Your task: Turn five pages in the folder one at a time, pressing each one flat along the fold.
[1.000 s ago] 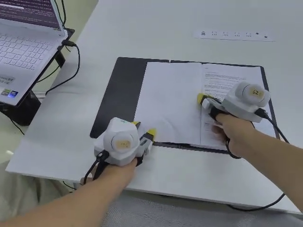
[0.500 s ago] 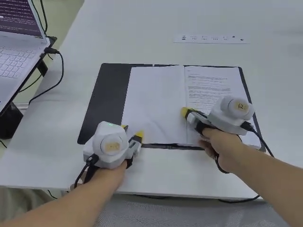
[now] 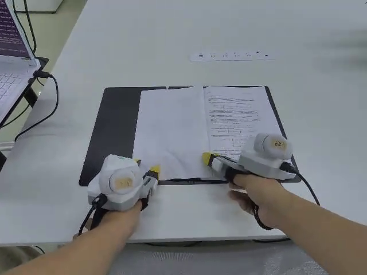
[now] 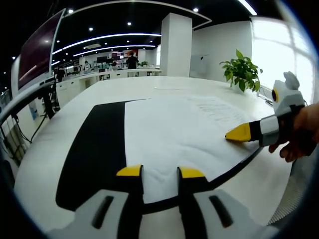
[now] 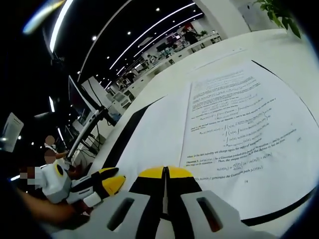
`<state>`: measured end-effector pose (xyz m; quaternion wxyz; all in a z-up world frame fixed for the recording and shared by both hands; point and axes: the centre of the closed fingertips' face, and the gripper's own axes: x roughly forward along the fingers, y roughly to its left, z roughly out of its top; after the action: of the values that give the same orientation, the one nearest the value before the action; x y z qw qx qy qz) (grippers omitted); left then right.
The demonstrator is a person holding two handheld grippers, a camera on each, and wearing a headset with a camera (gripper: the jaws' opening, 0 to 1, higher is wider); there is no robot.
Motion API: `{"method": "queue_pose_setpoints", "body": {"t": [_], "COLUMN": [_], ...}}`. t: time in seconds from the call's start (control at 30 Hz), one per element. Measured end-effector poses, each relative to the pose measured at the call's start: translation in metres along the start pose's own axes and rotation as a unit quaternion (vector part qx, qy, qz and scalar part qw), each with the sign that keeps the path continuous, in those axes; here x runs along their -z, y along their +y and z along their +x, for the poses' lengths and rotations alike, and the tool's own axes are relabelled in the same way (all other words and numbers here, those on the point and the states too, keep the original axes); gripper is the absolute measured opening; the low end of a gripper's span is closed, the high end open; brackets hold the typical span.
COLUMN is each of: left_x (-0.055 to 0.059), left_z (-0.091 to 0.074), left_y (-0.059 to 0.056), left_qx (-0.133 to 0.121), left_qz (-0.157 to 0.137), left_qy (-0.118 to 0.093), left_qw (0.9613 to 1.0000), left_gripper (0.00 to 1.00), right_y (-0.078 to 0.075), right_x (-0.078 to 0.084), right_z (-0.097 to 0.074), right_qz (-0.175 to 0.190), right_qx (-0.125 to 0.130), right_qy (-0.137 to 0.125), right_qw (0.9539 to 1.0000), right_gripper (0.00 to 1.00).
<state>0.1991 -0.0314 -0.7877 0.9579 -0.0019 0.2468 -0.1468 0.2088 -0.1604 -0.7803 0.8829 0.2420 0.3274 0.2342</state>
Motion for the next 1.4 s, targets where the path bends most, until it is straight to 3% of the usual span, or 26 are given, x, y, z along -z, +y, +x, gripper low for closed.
{"method": "queue_pose_setpoints", "body": {"t": [0.33, 0.47, 0.57, 0.67, 0.83, 0.9, 0.97, 1.0, 1.03, 1.07, 1.13, 1.17, 1.23, 1.33, 1.4], "left_x": [0.0, -0.001, 0.0, -0.001, -0.003, -0.004, -0.006, -0.006, -0.006, -0.008, -0.025, -0.039, -0.053, -0.07, -0.082], "left_z": [0.0, -0.001, -0.001, -0.001, 0.0, 0.0, -0.001, -0.003, -0.007, -0.009, -0.018, -0.024, -0.039, -0.058, -0.071], "left_y": [0.0, 0.0, 0.0, 0.0, 0.003, 0.004, -0.002, -0.004, -0.008, -0.011, -0.019, -0.026, -0.036, -0.043, -0.048], "left_qx": [-0.001, -0.001, -0.001, -0.001, 0.002, 0.012, 0.039, 0.046, 0.052, 0.06, 0.075, 0.089, 0.104, 0.105, 0.11], "left_qz": [-0.002, -0.002, 0.0, -0.002, -0.019, -0.038, -0.062, -0.073, -0.096, -0.099, -0.094, -0.101, -0.125, -0.133, -0.137], "left_qy": [0.003, 0.005, 0.006, 0.009, 0.024, 0.04, 0.069, 0.086, 0.114, 0.119, 0.1, 0.075, 0.067, 0.051, 0.035], "left_qw": [1.0, 1.0, 1.0, 1.0, 0.9995, 0.9984, 0.9949, 0.9925, 0.9875, 0.9861, 0.9877, 0.988, 0.9845, 0.9842, 0.9838], "left_gripper": [0.26, 0.26, 0.26, 0.26, 0.24, 0.23, 0.25, 0.27, 0.28, 0.27, 0.24, 0.25, 0.29, 0.38, 0.44], "right_y": [0.003, 0.007, 0.014, 0.023, 0.042, 0.054, 0.066, 0.07, 0.074, 0.075, 0.074, 0.072, 0.068, 0.06, 0.053], "right_x": [0.023, 0.035, 0.042, 0.037, 0.033, 0.024, 0.009, 0.004, -0.004, -0.009, -0.022, -0.032, -0.046, -0.064, -0.068], "right_z": [-0.02, -0.031, -0.039, -0.051, -0.07, -0.08, -0.088, -0.092, -0.098, -0.102, -0.111, -0.117, -0.125, -0.144, -0.155], "right_qz": [0.043, 0.094, 0.085, 0.095, 0.108, 0.118, 0.133, 0.141, 0.145, 0.144, 0.131, 0.125, 0.121, 0.103, 0.084], "right_qx": [0.006, 0.018, 0.017, 0.015, 0.009, 0.002, -0.015, -0.018, -0.021, -0.021, -0.013, -0.003, 0.009, 0.039, 0.065], "right_qy": [0.05, 0.086, 0.113, 0.102, 0.105, 0.088, 0.056, 0.046, 0.032, 0.027, 0.01, -0.005, -0.029, -0.062, -0.065], "right_qw": [0.9978, 0.9916, 0.9898, 0.9901, 0.9886, 0.9891, 0.9894, 0.9889, 0.9887, 0.9889, 0.9913, 0.9921, 0.9922, 0.992, 0.9922], "right_gripper": [0.0, 0.0, 0.0, 0.0, 0.0, 0.0, 0.0, 0.0, 0.0, 0.0, 0.0, 0.0, 0.0, 0.0, 0.0]}}
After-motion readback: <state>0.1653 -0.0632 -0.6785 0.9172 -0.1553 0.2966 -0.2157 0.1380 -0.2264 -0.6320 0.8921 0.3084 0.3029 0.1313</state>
